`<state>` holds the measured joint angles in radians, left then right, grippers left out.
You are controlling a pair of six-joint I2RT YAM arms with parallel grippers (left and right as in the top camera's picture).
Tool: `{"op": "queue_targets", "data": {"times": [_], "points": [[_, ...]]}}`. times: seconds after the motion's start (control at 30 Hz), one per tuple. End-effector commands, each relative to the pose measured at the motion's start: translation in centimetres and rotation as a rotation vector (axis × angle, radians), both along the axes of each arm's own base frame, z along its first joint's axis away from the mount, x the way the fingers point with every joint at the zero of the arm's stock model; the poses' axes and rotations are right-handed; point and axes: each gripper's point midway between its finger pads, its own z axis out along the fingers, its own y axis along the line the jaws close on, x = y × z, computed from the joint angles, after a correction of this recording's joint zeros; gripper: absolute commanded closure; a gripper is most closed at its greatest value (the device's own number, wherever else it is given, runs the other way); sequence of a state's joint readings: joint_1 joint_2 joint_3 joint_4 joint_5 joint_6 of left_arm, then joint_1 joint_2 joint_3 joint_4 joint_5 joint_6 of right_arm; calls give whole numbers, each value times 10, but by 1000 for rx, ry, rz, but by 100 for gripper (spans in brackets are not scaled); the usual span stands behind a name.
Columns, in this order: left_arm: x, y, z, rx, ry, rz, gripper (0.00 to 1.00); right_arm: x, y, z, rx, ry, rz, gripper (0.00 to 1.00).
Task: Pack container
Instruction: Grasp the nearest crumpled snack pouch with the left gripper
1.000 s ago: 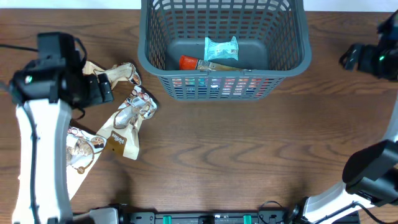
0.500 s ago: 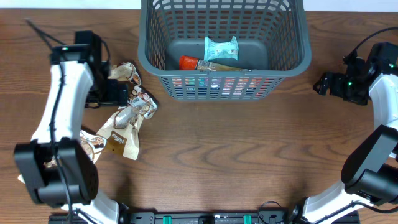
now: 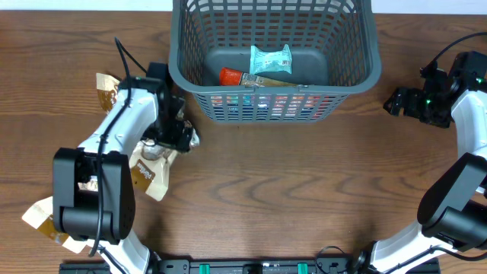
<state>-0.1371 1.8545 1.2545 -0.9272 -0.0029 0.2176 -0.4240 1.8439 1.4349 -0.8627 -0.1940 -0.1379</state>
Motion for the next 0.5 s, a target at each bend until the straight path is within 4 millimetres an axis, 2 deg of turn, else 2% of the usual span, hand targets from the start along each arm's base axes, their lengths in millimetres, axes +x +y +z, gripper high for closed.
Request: {"op": "queue_targets", "data": {"times": [0.0,0.27,0.33,0.47], "points": [[-6,4,-9,6,11,1,0,0,4,1,12,-2,0,1],[-5,5,-13,5,-2,7,0,0,4,0,8,1,-2,1],[-2,4,-14,3,-13,6,6,-1,3,0,4,4,-3,1],[-4,5,-23,5,-23,-9,6,-2,1,0,-4,9,-6,1]]}}
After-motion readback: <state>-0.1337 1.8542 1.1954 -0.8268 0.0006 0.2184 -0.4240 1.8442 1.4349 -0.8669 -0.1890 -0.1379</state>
